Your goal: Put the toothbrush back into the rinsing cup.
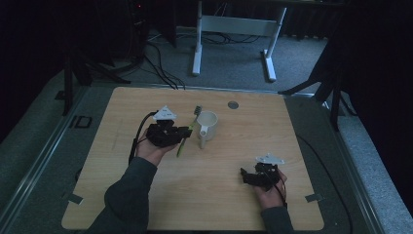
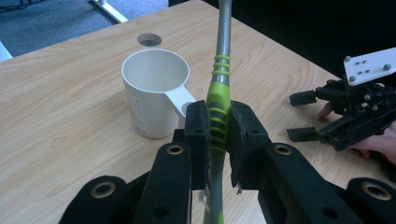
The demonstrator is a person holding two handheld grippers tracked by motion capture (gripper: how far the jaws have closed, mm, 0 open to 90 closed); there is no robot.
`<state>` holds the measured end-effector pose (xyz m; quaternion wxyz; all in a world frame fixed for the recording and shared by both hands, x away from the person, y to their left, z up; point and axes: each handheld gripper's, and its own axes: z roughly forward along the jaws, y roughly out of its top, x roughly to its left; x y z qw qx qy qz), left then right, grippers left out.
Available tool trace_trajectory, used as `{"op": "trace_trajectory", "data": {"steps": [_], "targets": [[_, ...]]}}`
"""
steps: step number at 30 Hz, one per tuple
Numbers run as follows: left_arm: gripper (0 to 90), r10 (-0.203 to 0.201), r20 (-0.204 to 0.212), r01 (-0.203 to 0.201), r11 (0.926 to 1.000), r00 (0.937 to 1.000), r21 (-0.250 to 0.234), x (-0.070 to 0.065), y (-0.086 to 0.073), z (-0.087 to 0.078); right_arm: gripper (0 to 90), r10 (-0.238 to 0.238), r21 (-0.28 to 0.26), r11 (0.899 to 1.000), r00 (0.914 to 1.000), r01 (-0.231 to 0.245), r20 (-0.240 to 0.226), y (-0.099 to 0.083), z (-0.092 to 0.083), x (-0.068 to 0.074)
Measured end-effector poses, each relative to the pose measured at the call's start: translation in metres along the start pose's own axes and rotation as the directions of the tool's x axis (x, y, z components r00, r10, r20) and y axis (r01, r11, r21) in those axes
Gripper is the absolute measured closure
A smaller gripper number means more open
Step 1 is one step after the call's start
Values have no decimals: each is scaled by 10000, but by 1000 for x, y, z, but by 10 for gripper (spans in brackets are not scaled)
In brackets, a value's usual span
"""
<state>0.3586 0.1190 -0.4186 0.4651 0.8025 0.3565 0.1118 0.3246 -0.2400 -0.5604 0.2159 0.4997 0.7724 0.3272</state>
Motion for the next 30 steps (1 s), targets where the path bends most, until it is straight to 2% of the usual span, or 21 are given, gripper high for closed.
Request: {"op": "trace_trajectory", "data": {"steps": [7,20,30], "targets": [[789,54,9,-54,9998,10000,-176,-2,0,1,147,0,0,10000,10000,0,0,0,0,0],[789,-121,9,121,9987,9999,-502,-1,0,1,147,1,0,10000,10000,-1,1,0,0,0],[789,-114,32,116,9958,9999,-911,-1,1,2,147,6,-2,10000,10000,-6,-1,0,0,0]]}}
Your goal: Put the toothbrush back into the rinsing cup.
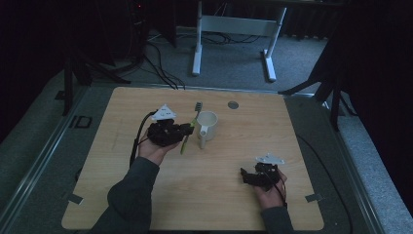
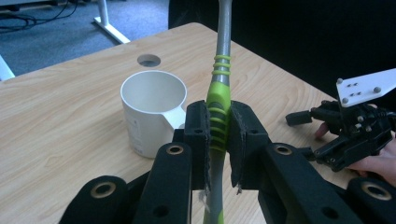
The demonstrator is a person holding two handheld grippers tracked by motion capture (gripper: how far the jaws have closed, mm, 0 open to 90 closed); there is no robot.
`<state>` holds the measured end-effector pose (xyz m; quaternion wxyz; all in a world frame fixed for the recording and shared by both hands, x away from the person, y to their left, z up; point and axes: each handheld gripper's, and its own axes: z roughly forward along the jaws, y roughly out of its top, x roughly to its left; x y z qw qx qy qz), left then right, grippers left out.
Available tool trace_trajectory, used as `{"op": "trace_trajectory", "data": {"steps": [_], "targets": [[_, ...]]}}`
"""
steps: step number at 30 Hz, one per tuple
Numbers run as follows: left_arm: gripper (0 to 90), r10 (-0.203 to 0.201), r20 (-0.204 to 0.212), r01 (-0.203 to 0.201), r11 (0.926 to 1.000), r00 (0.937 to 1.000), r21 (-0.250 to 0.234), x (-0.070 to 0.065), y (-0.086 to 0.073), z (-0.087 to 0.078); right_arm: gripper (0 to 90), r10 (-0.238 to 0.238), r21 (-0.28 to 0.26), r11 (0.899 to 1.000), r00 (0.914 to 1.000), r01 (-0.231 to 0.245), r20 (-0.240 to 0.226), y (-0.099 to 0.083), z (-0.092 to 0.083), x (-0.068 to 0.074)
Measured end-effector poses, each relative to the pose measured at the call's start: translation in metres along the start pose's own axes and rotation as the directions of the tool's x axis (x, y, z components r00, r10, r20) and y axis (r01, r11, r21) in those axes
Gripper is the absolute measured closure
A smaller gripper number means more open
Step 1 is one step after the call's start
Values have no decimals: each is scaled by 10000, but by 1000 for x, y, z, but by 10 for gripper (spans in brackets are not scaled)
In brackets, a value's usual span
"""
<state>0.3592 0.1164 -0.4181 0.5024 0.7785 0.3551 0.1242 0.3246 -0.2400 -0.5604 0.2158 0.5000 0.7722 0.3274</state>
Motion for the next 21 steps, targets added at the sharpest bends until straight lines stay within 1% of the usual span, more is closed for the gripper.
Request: {"op": "trace_trajectory", "data": {"steps": [7,13,16,21], "targets": [[789,-37,-28,37,9999,10000,-146,-1,2,2,147,1,-1,10000,10000,-1,1,0,0,0],[789,144,-167,-150,9993,9998,-335,-3,4,4,147,0,-1,10000,10000,0,2,0,0,0],[789,137,-152,-144,9988,9998,-462,-4,4,5,147,-2,-4,10000,10000,2,-2,0,0,0],[789,204,-251,-221,9974,9995,-687,-4,5,5,147,2,-2,10000,10000,-2,-6,0,0,0]]}}
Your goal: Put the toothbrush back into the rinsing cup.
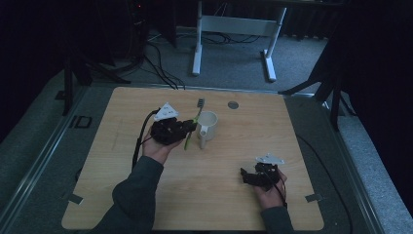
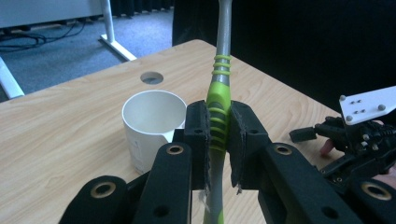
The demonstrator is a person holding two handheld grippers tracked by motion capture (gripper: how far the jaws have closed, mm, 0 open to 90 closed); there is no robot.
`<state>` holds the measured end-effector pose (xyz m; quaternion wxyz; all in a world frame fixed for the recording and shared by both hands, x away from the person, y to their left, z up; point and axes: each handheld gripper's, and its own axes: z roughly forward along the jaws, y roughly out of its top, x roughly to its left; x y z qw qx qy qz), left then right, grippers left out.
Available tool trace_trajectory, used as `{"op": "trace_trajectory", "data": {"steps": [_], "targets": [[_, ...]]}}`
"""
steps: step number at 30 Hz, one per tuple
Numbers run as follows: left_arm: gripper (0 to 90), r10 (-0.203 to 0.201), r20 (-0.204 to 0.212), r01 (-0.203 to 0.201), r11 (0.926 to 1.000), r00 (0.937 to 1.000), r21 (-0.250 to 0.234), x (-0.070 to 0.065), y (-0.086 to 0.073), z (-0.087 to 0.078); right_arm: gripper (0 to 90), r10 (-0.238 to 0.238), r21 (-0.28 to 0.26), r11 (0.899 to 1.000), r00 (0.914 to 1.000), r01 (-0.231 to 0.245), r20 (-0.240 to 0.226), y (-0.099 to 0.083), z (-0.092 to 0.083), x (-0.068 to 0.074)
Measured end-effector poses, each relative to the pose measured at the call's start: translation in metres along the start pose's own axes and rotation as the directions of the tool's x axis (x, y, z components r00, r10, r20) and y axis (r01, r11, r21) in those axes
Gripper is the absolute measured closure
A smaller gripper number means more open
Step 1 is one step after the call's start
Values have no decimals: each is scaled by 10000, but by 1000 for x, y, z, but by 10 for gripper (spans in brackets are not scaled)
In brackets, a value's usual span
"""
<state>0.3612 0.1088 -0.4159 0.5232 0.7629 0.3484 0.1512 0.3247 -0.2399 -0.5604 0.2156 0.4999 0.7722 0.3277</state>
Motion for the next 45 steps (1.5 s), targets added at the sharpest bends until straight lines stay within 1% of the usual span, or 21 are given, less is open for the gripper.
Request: {"op": "trace_trajectory", "data": {"steps": [2,6,11,16,22,25,32,35,41,45], "targets": [[789,31,-66,-32,9998,10000,-180,-1,0,0,147,2,2,10000,10000,-2,0,0,0,0],[789,98,-89,-101,9992,9999,-391,-2,1,0,147,0,1,10000,10000,0,1,0,0,0],[789,137,-104,-142,9988,9999,-461,-3,2,1,147,-6,-2,10000,10000,6,2,0,0,0],[789,258,-171,-266,9984,9995,-507,-4,3,2,147,-6,-3,10000,10000,6,3,0,0,0],[789,360,-136,-367,9976,9993,-593,-5,5,5,147,0,2,10000,10000,0,1,0,0,0],[789,420,-180,-431,9967,9990,-690,-6,5,6,147,-6,-3,10000,10000,6,3,0,0,0],[789,522,-122,-531,9941,9986,-941,-9,8,9,147,-5,0,10000,10000,5,1,0,0,0],[789,638,-123,-647,9928,9979,-1012,-9,8,9,147,-8,4,10000,10000,8,0,0,0,0],[789,596,-91,-602,9921,9982,-1103,-8,9,11,147,-6,-1,10000,10000,6,3,0,0,0],[789,587,21,-581,9917,9983,-1145,-8,11,12,147,1,2,10000,10000,-1,0,0,0,0]]}}
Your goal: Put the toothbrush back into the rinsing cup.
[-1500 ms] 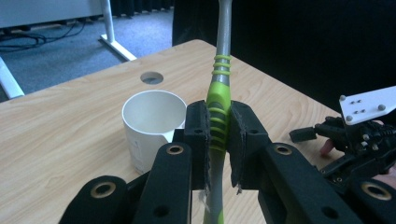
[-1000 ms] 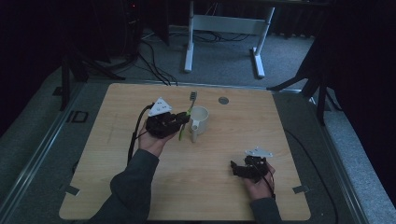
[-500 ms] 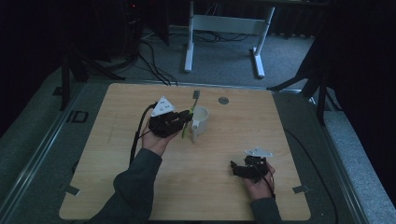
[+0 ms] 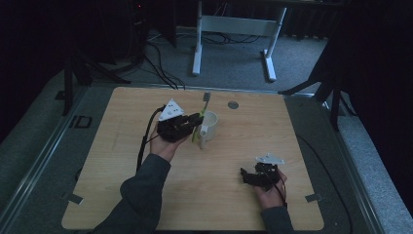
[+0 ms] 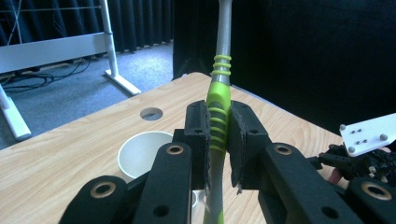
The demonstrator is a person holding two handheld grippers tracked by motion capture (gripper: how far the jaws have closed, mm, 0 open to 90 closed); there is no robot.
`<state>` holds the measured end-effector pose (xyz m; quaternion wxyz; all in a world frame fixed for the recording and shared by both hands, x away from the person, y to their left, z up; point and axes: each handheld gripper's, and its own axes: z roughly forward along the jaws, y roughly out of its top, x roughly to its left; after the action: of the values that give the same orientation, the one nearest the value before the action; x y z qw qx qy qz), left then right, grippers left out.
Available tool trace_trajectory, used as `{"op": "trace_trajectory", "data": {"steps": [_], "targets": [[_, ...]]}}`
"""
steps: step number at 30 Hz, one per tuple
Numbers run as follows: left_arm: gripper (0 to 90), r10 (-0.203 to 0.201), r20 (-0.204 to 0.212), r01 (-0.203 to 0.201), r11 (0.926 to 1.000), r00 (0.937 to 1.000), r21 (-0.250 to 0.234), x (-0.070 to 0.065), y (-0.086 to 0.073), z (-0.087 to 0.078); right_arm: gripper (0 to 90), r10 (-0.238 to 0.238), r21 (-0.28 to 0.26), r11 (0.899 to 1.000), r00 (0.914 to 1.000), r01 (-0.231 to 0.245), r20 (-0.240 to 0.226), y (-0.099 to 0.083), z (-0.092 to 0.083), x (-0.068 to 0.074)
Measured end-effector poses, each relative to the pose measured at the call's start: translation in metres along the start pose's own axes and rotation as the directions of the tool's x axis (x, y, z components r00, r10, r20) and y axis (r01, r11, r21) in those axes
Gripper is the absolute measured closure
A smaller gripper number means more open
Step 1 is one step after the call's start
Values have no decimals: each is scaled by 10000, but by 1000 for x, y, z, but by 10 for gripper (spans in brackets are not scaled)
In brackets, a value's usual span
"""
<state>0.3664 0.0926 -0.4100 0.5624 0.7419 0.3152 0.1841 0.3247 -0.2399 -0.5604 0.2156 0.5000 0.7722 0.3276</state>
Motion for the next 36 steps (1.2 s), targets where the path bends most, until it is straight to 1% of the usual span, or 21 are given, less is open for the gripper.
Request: {"op": "trace_trajectory", "data": {"steps": [2,10,21,29,33,36], "targets": [[789,45,17,-45,10000,10000,-45,-1,1,1,147,-7,-4,10000,10000,7,3,0,0,0],[789,-9,-7,9,9999,10000,-141,1,1,4,147,-8,-4,10000,10000,8,2,0,0,0],[789,-65,-11,65,9987,10000,-496,2,0,8,147,-12,2,10000,10000,12,2,0,0,0],[789,-193,8,193,9982,9998,-575,4,0,13,147,-18,-5,10000,10000,18,0,0,0,0],[789,-347,-24,344,9963,9994,-789,4,1,14,147,-21,-5,10000,10000,21,-3,0,0,0],[789,-288,-48,283,9960,9996,-845,3,3,16,147,-12,-3,10000,10000,12,-4,0,0,0]]}}
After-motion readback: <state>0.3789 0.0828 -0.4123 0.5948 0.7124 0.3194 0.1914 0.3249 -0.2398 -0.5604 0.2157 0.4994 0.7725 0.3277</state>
